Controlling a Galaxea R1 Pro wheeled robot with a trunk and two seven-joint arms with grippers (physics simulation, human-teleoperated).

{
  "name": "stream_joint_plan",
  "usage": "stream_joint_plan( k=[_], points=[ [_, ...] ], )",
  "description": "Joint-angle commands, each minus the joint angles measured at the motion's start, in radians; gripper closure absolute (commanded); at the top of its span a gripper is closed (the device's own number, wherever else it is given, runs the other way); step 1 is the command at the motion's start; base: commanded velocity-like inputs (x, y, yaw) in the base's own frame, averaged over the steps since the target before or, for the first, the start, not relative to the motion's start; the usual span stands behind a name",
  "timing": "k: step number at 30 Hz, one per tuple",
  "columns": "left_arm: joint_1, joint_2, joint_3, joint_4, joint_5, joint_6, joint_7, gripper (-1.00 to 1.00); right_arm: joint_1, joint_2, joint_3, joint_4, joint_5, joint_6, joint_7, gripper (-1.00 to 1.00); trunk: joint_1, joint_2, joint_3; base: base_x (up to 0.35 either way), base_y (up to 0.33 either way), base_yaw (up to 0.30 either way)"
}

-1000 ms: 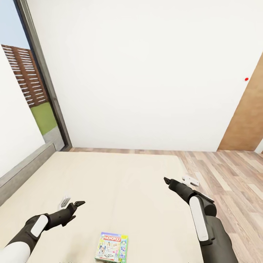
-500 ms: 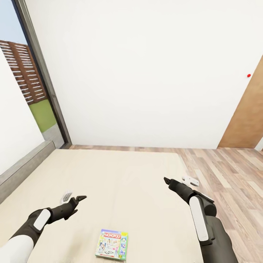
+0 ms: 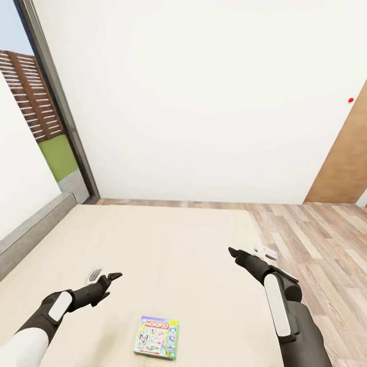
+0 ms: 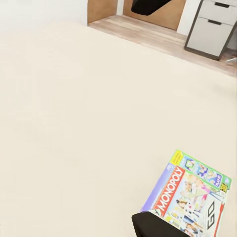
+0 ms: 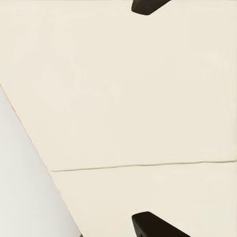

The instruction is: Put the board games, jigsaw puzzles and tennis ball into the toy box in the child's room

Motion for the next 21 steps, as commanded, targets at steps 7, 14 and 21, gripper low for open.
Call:
stream_joint_plan(
  k=[7, 14, 21],
  points=[
    [-0.001, -0.005, 0.005, 0.0, 0.001, 0.005, -0.001, -1.0, -0.001, 0.001, -0.001, -0.002, -0.011, 0.004, -0.008, -1.0, 0.001, -0.002, -0.014, 0.0, 0.0, 0.0],
    [-0.002, -0.007, 0.005, -0.001, 0.001, 0.002, -0.001, -1.0, -0.001, 0.001, -0.001, -0.002, -0.011, 0.005, -0.008, -1.0, 0.001, -0.002, -0.025, 0.0, 0.0, 0.0],
    [-0.018, -0.014, 0.005, -0.006, 0.001, 0.004, 0.0, -1.0, -0.001, 0.001, -0.001, -0.003, -0.011, 0.005, -0.008, -1.0, 0.001, -0.002, -0.037, 0.0, 0.0, 0.0]
  ],
)
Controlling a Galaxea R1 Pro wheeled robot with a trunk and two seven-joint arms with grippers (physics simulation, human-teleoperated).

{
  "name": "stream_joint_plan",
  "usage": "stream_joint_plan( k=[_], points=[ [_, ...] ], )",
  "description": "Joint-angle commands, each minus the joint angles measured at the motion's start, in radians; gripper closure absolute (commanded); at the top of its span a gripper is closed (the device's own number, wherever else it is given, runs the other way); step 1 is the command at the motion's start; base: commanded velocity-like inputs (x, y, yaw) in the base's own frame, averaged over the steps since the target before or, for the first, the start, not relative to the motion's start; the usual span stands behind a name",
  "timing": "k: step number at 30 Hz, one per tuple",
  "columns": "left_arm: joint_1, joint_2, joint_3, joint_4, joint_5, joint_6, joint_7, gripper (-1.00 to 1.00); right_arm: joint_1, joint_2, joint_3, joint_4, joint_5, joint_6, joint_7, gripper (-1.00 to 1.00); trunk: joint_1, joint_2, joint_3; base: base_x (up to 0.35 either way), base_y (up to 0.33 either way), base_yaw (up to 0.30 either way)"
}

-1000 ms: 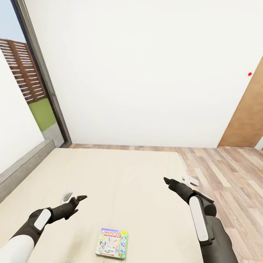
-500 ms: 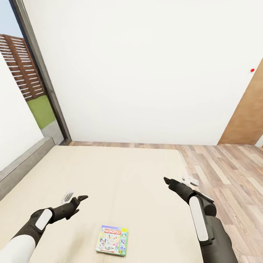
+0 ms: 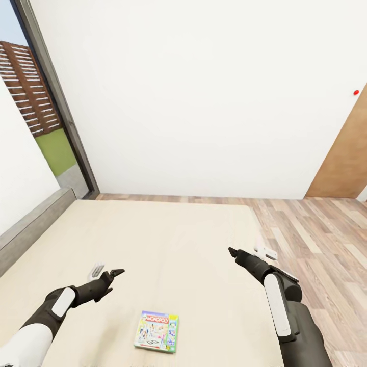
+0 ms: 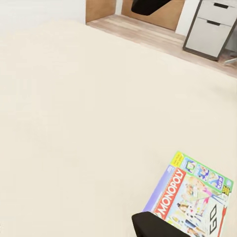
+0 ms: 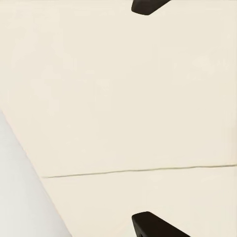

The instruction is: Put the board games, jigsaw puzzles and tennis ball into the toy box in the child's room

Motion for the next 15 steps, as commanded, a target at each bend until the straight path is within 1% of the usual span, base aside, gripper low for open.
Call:
stream_joint_plan(
  k=[1, 8, 15],
  points=[
    [-0.003, -0.002, 0.005, -0.001, 0.001, 0.007, -0.001, -1.0, -0.001, 0.001, -0.001, -0.001, -0.011, 0.005, -0.008, -1.0, 0.001, -0.002, -0.004, 0.0, 0.0, 0.0],
    [-0.005, -0.004, 0.005, -0.003, 0.001, 0.006, -0.001, -1.0, -0.001, 0.001, -0.001, -0.001, -0.011, 0.005, -0.007, -1.0, 0.001, -0.002, -0.015, 0.0, 0.0, 0.0],
    [-0.006, -0.012, 0.005, -0.047, 0.002, 0.011, -0.001, -1.0, -0.001, 0.0, -0.002, -0.001, -0.011, 0.005, -0.007, -1.0, 0.001, -0.002, -0.027, 0.0, 0.0, 0.0]
  ],
)
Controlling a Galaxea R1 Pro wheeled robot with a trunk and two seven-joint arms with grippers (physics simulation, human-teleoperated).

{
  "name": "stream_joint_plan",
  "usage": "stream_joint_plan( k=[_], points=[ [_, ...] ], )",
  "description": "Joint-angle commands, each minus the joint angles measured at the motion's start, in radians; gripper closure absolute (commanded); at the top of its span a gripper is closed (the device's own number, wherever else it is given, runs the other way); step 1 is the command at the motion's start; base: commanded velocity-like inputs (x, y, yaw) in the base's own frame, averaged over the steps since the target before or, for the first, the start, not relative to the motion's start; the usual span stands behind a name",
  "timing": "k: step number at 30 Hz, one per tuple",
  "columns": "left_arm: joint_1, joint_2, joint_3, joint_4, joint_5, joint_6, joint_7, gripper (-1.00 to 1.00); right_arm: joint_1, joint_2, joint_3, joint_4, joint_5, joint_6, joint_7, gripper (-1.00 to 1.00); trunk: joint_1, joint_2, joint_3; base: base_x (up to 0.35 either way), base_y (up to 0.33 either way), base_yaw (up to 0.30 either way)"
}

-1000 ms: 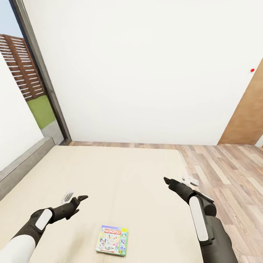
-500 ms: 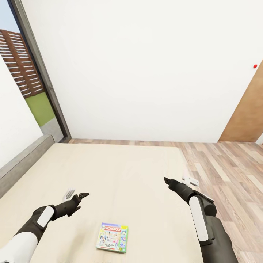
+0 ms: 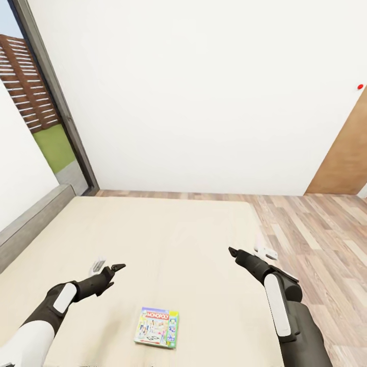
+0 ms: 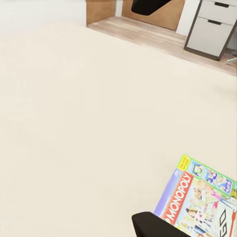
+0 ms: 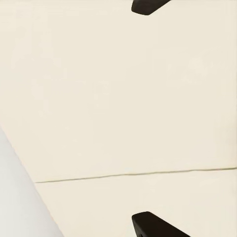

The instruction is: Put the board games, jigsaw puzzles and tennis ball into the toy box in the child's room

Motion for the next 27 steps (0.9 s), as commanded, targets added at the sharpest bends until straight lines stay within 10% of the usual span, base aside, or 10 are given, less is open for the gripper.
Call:
stream_joint_plan(
  k=[1, 16, 27],
  points=[
    [-0.001, -0.001, 0.005, -0.003, 0.001, 0.007, -0.002, -1.0, -0.001, 0.001, -0.001, -0.001, -0.01, 0.005, -0.008, -1.0, 0.001, -0.002, -0.004, 0.0, 0.0, 0.0],
    [-0.003, -0.086, 0.003, -0.015, -0.002, -0.041, 0.006, -1.0, 0.0, 0.002, 0.004, -0.003, -0.01, 0.0, -0.008, -1.0, 0.001, -0.002, -0.028, 0.0, 0.0, 0.0],
    [-0.003, -0.093, 0.003, -0.014, -0.002, -0.054, 0.01, -1.0, -0.001, 0.001, 0.031, -0.002, -0.01, -0.003, -0.009, -1.0, 0.001, -0.002, -0.046, 0.0, 0.0, 0.0]
  ],
)
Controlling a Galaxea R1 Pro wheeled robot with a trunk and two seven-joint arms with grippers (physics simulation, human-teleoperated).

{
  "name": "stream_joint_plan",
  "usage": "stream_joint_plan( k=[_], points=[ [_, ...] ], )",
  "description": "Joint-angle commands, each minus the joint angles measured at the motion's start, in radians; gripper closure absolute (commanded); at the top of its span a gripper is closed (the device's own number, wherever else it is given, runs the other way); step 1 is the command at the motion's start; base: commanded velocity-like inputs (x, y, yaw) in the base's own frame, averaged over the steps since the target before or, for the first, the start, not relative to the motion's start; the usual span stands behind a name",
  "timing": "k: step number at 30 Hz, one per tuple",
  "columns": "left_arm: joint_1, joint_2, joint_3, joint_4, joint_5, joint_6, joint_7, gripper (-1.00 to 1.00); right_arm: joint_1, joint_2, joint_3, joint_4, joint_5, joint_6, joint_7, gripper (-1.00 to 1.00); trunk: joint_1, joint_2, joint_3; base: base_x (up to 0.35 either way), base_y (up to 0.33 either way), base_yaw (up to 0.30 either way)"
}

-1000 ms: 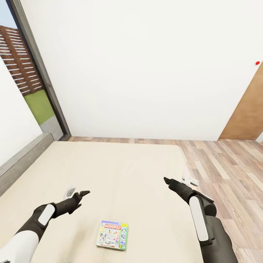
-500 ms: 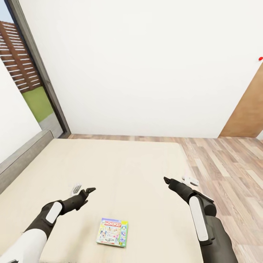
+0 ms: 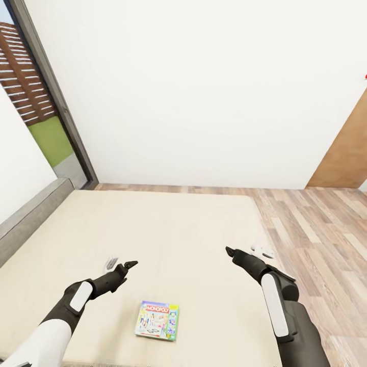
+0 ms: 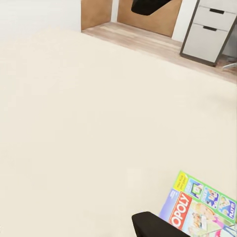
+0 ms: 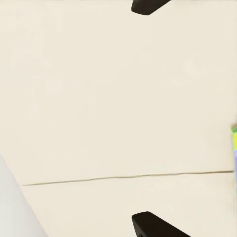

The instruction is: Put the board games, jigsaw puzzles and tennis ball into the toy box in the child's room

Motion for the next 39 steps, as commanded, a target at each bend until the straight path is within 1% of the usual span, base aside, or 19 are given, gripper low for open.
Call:
stream_joint_plan(
  k=[1, 12, 16, 20, 25, 33, 39],
  points=[
    [-0.001, 0.0, 0.005, 0.0, 0.003, 0.007, -0.001, -1.0, -0.001, 0.001, -0.001, -0.001, -0.011, 0.004, -0.008, -1.0, 0.001, -0.002, -0.004, 0.0, 0.0, 0.0],
    [-0.001, 0.007, 0.007, 0.0, 0.002, 0.014, 0.0, -1.0, -0.001, 0.0, -0.003, -0.001, -0.011, 0.006, -0.008, -1.0, 0.001, -0.002, -0.022, 0.0, 0.0, 0.0],
    [-0.001, 0.02, 0.007, 0.0, 0.001, 0.018, 0.0, -1.0, -0.001, 0.0, -0.004, 0.0, -0.011, 0.006, -0.008, -1.0, 0.001, -0.002, -0.028, 0.0, 0.0, 0.0],
    [-0.001, 0.027, 0.008, 0.0, 0.001, 0.02, 0.0, -1.0, -0.001, 0.0, -0.004, 0.0, -0.011, 0.006, -0.008, -1.0, 0.001, -0.002, -0.035, 0.0, 0.0, 0.0],
    [-0.001, 0.03, 0.008, 0.0, 0.0, 0.021, 0.007, -1.0, -0.001, 0.0, -0.003, 0.0, -0.011, 0.006, -0.008, -1.0, 0.001, -0.002, -0.043, 0.0, 0.0, 0.0],
    [-0.001, 0.029, 0.009, 0.0, 0.002, 0.013, 0.038, -1.0, -0.001, 0.0, -0.001, 0.0, -0.011, 0.007, -0.008, -1.0, 0.001, -0.002, -0.056, 0.0, 0.0, 0.0],
    [-0.001, 0.029, 0.009, 0.0, 0.003, 0.009, 0.042, -1.0, -0.001, 0.0, -0.001, -0.001, -0.011, 0.007, -0.008, -1.0, 0.001, -0.002, -0.066, 0.0, 0.0, 0.0]
  ],
)
